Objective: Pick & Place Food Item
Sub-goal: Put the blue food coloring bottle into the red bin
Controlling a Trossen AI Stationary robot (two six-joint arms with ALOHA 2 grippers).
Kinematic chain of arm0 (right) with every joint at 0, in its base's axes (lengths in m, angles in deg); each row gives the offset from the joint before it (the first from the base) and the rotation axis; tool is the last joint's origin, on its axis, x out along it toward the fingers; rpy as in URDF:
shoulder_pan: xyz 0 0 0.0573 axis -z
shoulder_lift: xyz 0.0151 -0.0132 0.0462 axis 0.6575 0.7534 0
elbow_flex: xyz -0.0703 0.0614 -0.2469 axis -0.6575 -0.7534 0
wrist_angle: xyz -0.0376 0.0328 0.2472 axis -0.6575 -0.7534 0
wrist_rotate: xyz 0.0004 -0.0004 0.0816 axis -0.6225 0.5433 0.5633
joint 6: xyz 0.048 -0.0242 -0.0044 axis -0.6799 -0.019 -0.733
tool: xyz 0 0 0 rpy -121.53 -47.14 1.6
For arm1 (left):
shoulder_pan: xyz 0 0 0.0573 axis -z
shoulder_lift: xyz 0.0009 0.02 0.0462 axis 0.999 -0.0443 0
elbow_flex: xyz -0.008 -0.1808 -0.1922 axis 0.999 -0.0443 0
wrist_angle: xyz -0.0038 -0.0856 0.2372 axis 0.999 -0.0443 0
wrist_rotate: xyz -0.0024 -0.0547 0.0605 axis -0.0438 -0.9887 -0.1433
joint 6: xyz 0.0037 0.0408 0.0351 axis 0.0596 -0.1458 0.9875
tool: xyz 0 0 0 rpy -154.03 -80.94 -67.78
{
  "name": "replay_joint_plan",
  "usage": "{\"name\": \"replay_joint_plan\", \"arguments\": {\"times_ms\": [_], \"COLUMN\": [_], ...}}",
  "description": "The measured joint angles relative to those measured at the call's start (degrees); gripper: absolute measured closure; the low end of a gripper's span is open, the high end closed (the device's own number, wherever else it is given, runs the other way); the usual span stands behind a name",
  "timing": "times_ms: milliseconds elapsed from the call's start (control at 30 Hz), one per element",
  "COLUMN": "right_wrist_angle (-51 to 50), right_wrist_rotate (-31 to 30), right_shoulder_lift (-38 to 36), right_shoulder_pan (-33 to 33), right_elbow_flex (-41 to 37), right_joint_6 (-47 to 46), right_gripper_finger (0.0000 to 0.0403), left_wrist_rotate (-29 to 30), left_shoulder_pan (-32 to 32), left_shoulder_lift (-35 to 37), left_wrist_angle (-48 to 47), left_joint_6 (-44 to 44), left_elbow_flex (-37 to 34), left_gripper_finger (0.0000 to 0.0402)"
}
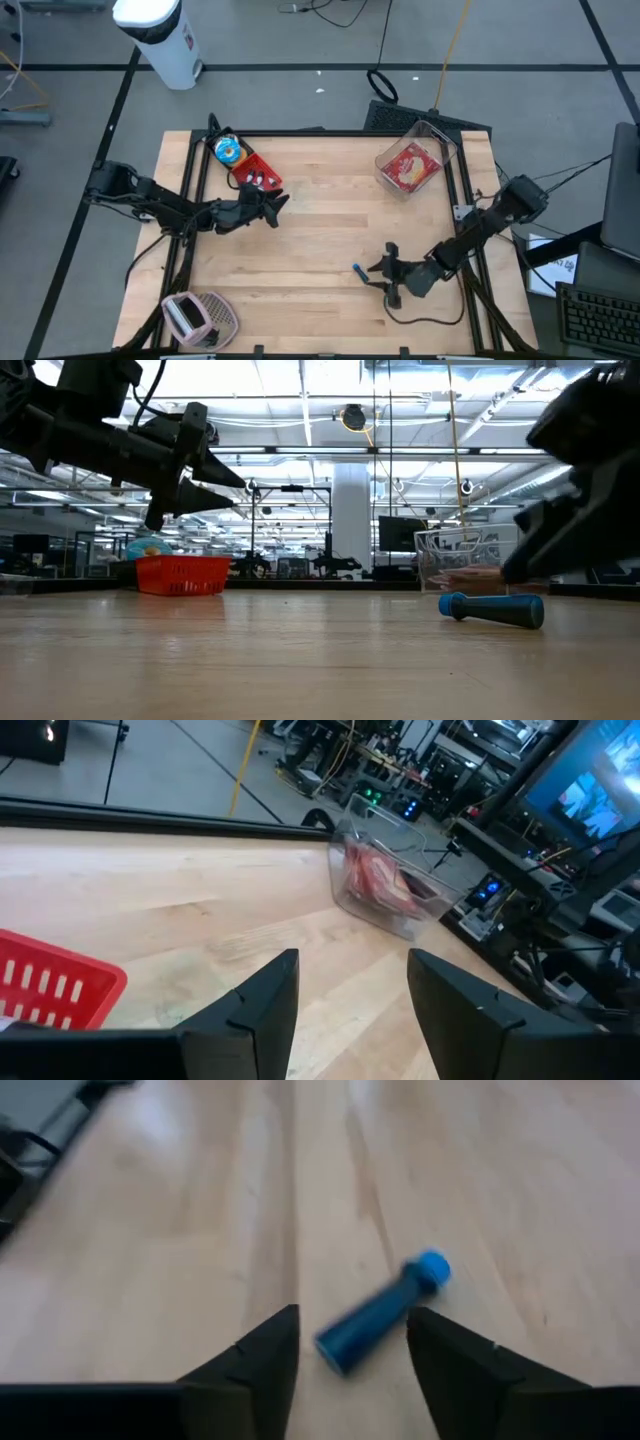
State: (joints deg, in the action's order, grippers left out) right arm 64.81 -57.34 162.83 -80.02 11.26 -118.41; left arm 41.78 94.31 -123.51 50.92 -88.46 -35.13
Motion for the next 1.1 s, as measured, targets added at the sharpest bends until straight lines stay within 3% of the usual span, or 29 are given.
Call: {"name": "replay_joint_plan", "arguments": {"times_ms": [200, 333, 533, 833, 967, 1100], "right_wrist_angle": [5.2, 7.0, 5.6, 5.4, 5.8, 4.5], "right_wrist_rotate": [3.9, 2.6, 2.9, 3.4, 4.6, 5.6], "right_shoulder_lift": [7.2, 10.0, 10.3, 10.4, 9.2, 5.5], "right_shoulder_pan": [1.8, 2.8, 4.8, 4.9, 5.0, 6.1], "right_elbow_flex": [0.0, 0.2, 0.2, 0.1, 0.0, -0.2], "right_joint_6": [-2.7, -3.1, -5.0, -3.4, 0.9, 8.3], "right_gripper_finger": [0.0175, 0.0169, 0.0210, 0.0310, 0.0345, 0.0346], "left_wrist_rotate": [0.0, 0.0, -0.5, -0.5, -0.7, -5.8], "left_shoulder_pan": [0.0, 0.0, -0.1, -0.1, 0.0, 0.0], "left_shoulder_lift": [0.0, 0.0, 0.0, 0.0, 0.0, 0.0], "left_wrist_angle": [-0.1, -0.1, -0.6, -0.6, -0.6, 0.4], "left_joint_6": [-0.6, -0.7, -0.7, -1.3, -2.4, -4.5], "left_elbow_flex": [0.0, 0.0, 0.0, 0.0, 0.0, 0.0], "left_gripper_finger": [0.0215, 0.0215, 0.0215, 0.0215, 0.0215, 0.0215]}}
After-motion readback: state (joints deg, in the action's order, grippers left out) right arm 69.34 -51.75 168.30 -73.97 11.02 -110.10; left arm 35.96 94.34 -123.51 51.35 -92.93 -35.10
